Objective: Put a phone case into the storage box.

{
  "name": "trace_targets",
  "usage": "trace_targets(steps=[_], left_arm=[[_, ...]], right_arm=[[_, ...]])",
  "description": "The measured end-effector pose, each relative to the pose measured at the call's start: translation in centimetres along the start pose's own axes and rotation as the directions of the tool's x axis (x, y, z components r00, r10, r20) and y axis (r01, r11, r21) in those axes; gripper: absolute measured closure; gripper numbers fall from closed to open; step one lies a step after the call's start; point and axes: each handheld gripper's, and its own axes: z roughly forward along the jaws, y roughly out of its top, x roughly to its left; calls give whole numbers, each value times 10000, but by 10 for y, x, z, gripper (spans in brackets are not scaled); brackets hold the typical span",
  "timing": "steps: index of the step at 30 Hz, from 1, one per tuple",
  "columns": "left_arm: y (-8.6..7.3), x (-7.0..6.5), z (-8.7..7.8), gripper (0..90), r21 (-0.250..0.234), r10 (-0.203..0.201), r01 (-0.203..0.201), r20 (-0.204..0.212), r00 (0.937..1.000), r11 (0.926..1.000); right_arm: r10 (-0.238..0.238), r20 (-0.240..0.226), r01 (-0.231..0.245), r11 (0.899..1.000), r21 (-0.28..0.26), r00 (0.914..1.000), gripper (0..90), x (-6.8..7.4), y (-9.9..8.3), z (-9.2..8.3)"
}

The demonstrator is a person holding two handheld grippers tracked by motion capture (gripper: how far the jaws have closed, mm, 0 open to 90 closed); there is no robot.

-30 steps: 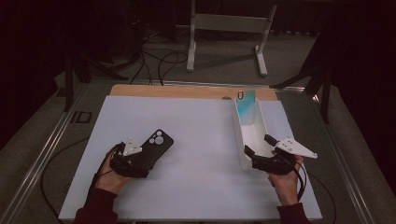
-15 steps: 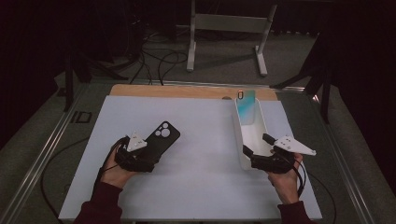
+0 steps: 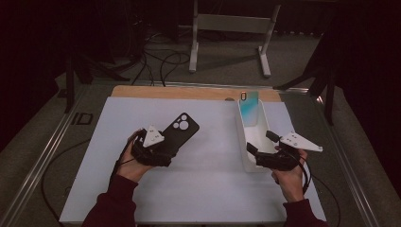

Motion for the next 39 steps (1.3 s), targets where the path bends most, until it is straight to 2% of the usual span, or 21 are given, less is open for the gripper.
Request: trace_targets(steps=[6,16,24,39], left_arm=[[19,-9,6,148,-392,283,-273,235,9993,9989],[39,-22,13,148,-809,612,-572,487,9969,9951],[54,-36,22,148,-1007,1057,-976,788,9913,9901],[76,-62,33,147,-1564,1535,-1331,1267,9800,9787]], right_arm=[[-65,-84,66,10000,34,9999,75,3,7,3],[-79,-308,79,10000,18,9995,76,9,17,8],[-13,-547,19,9999,98,9985,80,17,24,17],[213,-1068,-192,9996,206,9941,108,26,35,31]])
